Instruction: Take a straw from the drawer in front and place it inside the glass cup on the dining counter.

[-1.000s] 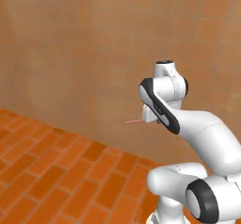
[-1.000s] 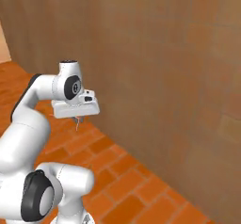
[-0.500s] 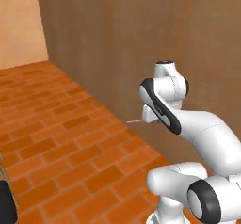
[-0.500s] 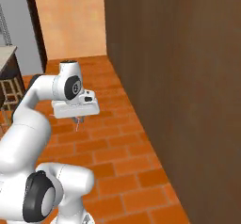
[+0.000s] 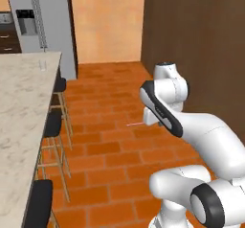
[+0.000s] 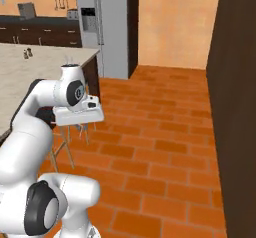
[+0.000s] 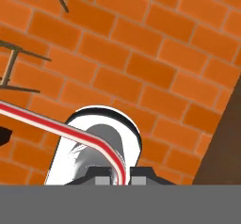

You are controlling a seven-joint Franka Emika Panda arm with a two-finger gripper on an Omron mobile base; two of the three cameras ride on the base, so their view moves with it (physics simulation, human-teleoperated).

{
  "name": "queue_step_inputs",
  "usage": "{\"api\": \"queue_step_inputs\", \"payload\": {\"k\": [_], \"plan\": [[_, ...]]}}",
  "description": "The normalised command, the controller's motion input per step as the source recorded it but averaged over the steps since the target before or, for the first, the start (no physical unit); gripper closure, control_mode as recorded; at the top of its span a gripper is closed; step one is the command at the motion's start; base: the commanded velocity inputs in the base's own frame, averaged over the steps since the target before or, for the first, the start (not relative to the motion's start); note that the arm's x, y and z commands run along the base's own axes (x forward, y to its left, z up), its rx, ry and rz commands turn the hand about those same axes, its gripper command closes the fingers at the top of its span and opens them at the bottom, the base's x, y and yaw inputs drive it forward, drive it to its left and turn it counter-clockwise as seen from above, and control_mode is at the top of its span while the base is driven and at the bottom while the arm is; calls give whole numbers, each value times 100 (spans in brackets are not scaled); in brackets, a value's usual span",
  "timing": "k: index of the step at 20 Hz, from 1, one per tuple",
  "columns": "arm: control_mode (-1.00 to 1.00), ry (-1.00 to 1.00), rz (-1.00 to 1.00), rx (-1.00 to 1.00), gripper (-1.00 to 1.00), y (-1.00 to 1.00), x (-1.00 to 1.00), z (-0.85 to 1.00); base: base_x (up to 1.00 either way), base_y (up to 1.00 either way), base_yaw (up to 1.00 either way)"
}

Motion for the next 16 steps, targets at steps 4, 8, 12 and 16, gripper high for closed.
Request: {"api": "queue_step_inputs", "payload": {"k": [4,8,12,16], "plan": [[100,0,0,0,100,0,0,0,95,-48,61],[100,0,0,0,100,0,0,0,81,-74,53],[100,0,0,0,100,0,0,0,85,-88,46],[100,0,0,0,100,0,0,0,85,-83,50]]}}
